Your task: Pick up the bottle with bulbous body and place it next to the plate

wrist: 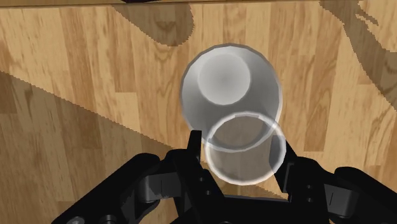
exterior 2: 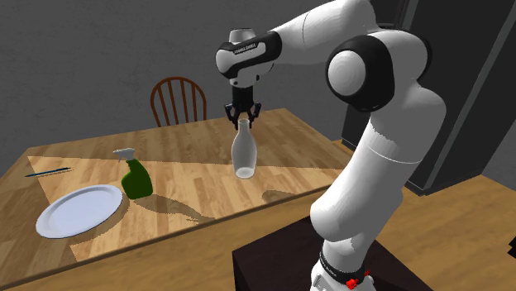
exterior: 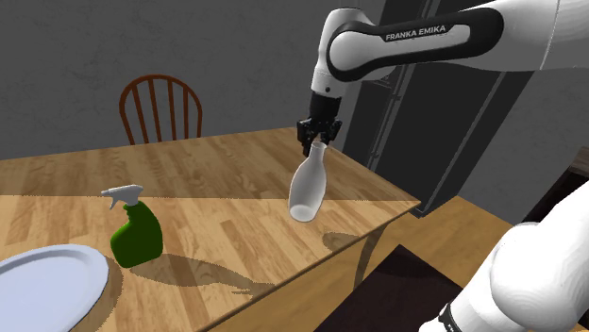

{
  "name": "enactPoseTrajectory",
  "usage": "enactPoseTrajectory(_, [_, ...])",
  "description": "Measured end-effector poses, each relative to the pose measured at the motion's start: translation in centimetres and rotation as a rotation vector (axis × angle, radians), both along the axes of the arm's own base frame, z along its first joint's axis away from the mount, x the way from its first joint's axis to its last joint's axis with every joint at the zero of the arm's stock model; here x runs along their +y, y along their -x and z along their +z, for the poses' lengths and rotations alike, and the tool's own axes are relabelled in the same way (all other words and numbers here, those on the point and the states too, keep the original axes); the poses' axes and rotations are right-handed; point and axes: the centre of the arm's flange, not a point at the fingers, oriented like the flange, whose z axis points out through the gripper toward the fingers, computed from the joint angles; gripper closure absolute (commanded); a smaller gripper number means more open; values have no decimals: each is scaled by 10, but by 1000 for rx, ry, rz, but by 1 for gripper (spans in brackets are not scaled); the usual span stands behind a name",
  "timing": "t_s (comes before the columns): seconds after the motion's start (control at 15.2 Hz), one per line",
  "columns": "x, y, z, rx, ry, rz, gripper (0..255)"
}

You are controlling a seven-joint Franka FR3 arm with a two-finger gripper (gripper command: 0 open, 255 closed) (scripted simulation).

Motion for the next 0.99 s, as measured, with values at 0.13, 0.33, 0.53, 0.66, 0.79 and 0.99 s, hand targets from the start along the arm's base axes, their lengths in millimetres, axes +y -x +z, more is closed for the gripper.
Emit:
enactPoseTrajectory(0.13, [0, 2, 10, 0, 0, 0, 255])
enactPoseTrajectory(0.33, [0, 2, 26, 0, 0, 0, 255])
enactPoseTrajectory(0.53, [0, 2, 43, 0, 0, 0, 255])
enactPoseTrajectory(0.66, [0, 1, 53, 0, 0, 0, 255])
enactPoseTrajectory(0.79, [0, 2, 63, 0, 0, 0, 255])
enactPoseTrajectory(0.99, [1, 3, 80, 0, 0, 0, 255])
